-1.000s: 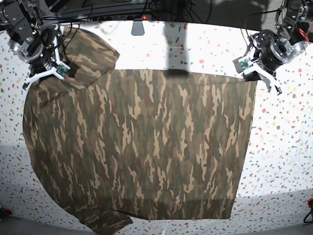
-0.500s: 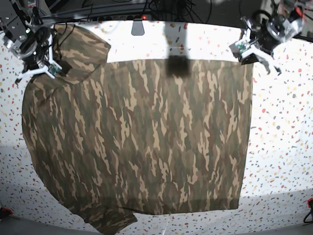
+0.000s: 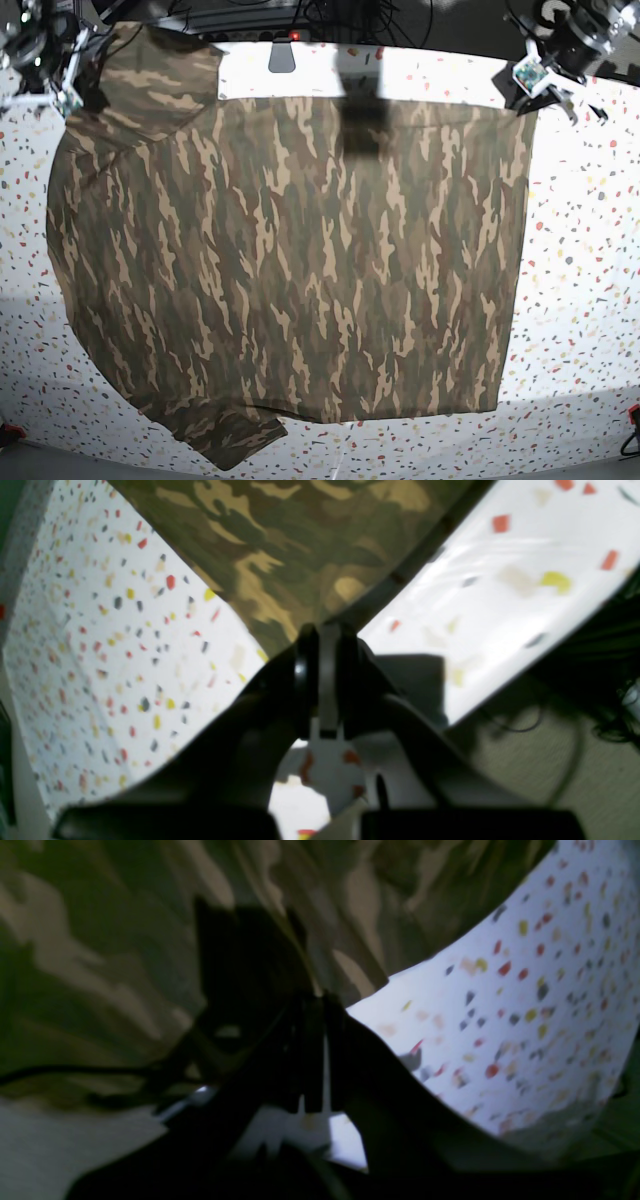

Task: Fold the T-shirt properly
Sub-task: 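Lift the held edge and drag the shirt toward the robot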

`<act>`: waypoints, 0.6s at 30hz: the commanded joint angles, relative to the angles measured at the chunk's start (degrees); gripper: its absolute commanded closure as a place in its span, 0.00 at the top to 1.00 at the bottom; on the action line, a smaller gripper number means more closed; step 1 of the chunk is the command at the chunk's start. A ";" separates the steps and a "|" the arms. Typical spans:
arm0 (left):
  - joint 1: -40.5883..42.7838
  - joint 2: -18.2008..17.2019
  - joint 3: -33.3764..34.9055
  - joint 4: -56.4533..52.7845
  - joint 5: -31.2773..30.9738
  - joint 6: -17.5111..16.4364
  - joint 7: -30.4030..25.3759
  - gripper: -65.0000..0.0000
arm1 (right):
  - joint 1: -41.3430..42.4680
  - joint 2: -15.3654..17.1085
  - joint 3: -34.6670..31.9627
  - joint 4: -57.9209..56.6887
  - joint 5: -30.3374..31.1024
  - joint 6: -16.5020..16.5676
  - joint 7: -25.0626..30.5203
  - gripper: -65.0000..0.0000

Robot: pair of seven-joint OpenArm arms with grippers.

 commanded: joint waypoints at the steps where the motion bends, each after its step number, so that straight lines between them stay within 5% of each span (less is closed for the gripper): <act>1: 0.74 0.13 -0.76 1.38 -0.20 0.72 -1.18 0.00 | -1.33 -0.31 1.88 1.57 -0.15 -0.33 0.98 0.00; 7: 2.91 5.09 -3.48 2.95 -0.20 0.72 -2.29 0.00 | -7.96 -6.32 8.41 6.49 -0.11 2.45 1.66 0.00; 18: 7.63 4.59 -4.22 3.91 -1.01 0.70 -4.44 0.00 | -15.85 -13.11 14.45 14.88 -0.13 2.67 2.25 0.00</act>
